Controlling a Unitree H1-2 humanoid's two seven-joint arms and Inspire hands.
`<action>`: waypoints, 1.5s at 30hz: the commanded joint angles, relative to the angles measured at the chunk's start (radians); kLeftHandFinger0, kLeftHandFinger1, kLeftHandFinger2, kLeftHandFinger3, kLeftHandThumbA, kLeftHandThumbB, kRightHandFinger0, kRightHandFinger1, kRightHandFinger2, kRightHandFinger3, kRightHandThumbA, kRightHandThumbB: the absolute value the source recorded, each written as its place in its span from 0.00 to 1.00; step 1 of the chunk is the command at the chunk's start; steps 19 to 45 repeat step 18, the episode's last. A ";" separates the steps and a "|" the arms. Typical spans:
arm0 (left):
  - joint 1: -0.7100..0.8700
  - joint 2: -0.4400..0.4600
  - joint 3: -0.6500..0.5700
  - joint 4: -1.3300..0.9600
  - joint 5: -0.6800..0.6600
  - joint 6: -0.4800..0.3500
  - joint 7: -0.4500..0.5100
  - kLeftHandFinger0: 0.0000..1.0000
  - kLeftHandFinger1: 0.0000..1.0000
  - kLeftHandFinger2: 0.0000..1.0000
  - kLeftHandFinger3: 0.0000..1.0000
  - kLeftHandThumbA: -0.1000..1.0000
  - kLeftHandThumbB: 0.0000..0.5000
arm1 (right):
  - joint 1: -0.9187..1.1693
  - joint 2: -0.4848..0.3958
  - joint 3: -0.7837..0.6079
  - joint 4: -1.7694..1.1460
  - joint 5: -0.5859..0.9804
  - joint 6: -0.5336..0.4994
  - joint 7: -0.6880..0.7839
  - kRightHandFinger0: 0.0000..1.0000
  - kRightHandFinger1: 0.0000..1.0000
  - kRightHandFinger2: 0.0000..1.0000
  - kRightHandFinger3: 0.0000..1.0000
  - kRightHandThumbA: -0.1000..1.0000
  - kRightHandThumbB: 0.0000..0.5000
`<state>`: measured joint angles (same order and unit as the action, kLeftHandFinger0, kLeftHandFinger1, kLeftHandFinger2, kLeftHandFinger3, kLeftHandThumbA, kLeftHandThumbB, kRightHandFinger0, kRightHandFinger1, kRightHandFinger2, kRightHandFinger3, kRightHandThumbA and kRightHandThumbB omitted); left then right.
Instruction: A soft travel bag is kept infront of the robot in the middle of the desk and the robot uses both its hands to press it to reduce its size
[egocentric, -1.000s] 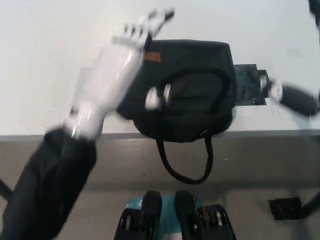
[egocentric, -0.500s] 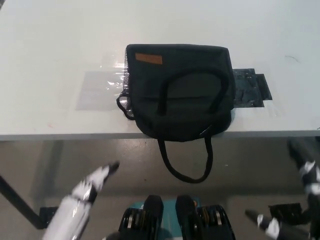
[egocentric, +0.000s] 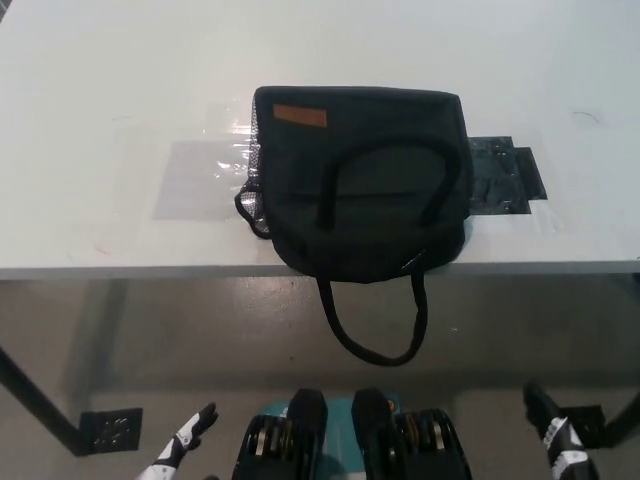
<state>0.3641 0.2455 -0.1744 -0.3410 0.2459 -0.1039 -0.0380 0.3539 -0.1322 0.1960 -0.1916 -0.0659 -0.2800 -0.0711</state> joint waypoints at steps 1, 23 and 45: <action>0.015 -0.043 0.053 0.013 -0.385 0.122 -0.092 1.00 1.00 1.00 1.00 1.00 0.22 | -0.032 0.030 -0.027 0.125 0.058 -0.190 0.010 1.00 1.00 1.00 1.00 1.00 0.49; -0.046 -0.046 0.088 0.065 -0.373 0.136 -0.115 1.00 1.00 1.00 1.00 1.00 0.19 | -0.092 0.052 -0.074 0.222 0.095 -0.190 0.051 1.00 1.00 1.00 1.00 1.00 0.55; -0.046 -0.046 0.088 0.065 -0.373 0.136 -0.115 1.00 1.00 1.00 1.00 1.00 0.19 | -0.092 0.052 -0.074 0.222 0.095 -0.190 0.051 1.00 1.00 1.00 1.00 1.00 0.55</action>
